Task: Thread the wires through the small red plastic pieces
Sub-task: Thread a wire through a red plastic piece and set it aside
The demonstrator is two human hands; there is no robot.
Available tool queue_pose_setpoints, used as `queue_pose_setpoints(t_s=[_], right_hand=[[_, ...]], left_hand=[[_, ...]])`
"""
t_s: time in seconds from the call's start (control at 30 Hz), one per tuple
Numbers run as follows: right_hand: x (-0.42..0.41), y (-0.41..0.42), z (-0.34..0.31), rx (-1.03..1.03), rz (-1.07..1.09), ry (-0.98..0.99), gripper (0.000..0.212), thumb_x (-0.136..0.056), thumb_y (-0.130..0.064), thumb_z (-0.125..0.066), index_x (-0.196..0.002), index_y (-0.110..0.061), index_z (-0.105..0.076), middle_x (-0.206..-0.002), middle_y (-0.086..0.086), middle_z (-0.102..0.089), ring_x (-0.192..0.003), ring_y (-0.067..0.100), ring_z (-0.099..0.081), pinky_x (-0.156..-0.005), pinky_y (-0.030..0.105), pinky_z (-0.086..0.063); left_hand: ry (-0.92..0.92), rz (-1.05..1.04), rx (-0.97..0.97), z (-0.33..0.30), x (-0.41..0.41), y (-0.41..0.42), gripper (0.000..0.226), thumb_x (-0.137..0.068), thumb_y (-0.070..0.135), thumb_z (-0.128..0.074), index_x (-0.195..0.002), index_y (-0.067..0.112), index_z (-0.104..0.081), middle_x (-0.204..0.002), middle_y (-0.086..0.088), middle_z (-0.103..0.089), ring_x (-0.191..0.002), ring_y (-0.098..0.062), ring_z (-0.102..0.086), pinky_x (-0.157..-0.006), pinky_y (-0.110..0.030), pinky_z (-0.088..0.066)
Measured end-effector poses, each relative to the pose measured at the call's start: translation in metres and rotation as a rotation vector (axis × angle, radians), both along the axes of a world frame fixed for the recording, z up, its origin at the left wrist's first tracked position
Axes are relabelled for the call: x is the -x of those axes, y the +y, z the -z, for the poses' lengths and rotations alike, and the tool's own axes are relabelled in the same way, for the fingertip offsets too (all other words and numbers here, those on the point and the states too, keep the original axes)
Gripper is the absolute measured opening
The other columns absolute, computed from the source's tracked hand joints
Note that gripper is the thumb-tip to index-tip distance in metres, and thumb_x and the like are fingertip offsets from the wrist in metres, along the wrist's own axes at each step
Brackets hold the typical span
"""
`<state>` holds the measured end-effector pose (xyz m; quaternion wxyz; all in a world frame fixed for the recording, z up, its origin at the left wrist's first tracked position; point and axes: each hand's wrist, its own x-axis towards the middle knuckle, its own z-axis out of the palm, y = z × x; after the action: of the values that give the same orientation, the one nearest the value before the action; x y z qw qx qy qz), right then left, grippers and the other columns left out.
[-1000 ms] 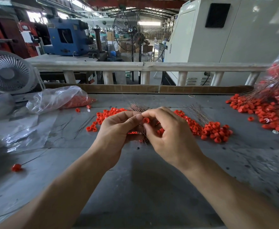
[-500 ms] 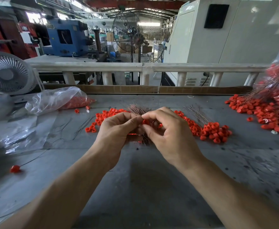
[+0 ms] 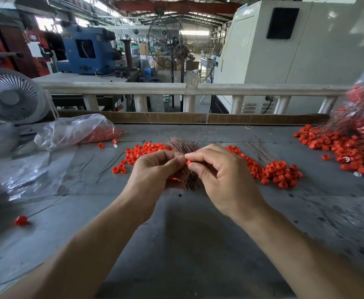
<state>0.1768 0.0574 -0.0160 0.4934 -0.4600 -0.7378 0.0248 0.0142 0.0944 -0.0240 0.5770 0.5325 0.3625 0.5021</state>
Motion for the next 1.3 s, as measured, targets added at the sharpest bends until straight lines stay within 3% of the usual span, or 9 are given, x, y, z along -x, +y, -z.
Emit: queue_pose_setpoints(t_s=[0.2, 0.53, 0.73, 1.13, 1.23, 1.3], right_hand=[[-0.002, -0.001, -0.001, 0.058, -0.016, 0.006, 0.016, -0.09, -0.002, -0.073, -0.103, -0.01, -0.079, -0.093, -0.002, -0.071, -0.089, 0.004, -0.064, -0.082, 0.008, -0.044], [0.0, 0.0, 0.003, 0.095, 0.019, -0.011, 0.013, -0.091, -0.011, -0.074, -0.102, -0.017, -0.077, -0.089, -0.012, -0.064, -0.083, -0.003, -0.058, -0.075, 0.006, -0.04], [-0.002, 0.0, 0.005, 0.168, -0.012, 0.036, 0.013, -0.094, -0.016, -0.071, -0.104, -0.023, -0.076, -0.093, -0.014, -0.068, -0.09, 0.001, -0.063, -0.077, 0.007, -0.042], [-0.008, 0.005, 0.005, 0.163, 0.081, 0.043, 0.013, -0.093, -0.015, -0.072, -0.103, -0.021, -0.076, -0.091, -0.013, -0.067, -0.086, 0.001, -0.061, -0.074, 0.007, -0.043], [-0.018, 0.011, 0.004, 0.148, 0.201, 0.041, 0.014, -0.092, -0.016, -0.072, -0.104, -0.021, -0.076, -0.093, -0.011, -0.068, -0.084, 0.004, -0.062, -0.077, 0.011, -0.047], [-0.03, 0.015, 0.002, 0.13, 0.3, 0.023, 0.015, -0.092, -0.015, -0.072, -0.105, -0.02, -0.077, -0.096, -0.008, -0.069, -0.084, 0.009, -0.064, -0.081, 0.023, -0.052]], left_hand=[[0.069, -0.038, -0.033, 0.001, -0.002, 0.001, 0.01, -0.096, 0.007, -0.065, -0.089, 0.004, -0.07, -0.072, -0.006, -0.068, -0.064, -0.012, -0.063, -0.058, -0.023, -0.055], [0.044, -0.097, -0.063, -0.002, -0.001, -0.002, 0.017, -0.095, 0.006, -0.065, -0.102, -0.01, -0.067, -0.079, -0.015, -0.068, -0.065, -0.018, -0.064, -0.055, -0.022, -0.054], [-0.022, -0.065, 0.011, -0.004, 0.0, -0.003, 0.002, -0.092, 0.005, -0.067, -0.092, 0.004, -0.069, -0.078, -0.009, -0.066, -0.069, -0.017, -0.062, -0.059, -0.025, -0.056], [0.051, -0.161, -0.013, -0.001, 0.0, 0.001, 0.007, -0.095, 0.009, -0.068, -0.095, 0.008, -0.075, -0.078, -0.007, -0.075, -0.06, -0.011, -0.065, -0.053, -0.023, -0.054], [0.124, -0.218, -0.049, 0.0, 0.003, 0.004, 0.009, -0.096, 0.008, -0.067, -0.094, 0.011, -0.075, -0.074, -0.005, -0.075, -0.057, -0.011, -0.064, -0.051, -0.023, -0.053], [0.206, -0.252, -0.087, 0.0, 0.005, 0.006, 0.011, -0.097, 0.008, -0.066, -0.093, 0.013, -0.075, -0.075, -0.003, -0.076, -0.057, -0.01, -0.063, -0.052, -0.025, -0.054]])
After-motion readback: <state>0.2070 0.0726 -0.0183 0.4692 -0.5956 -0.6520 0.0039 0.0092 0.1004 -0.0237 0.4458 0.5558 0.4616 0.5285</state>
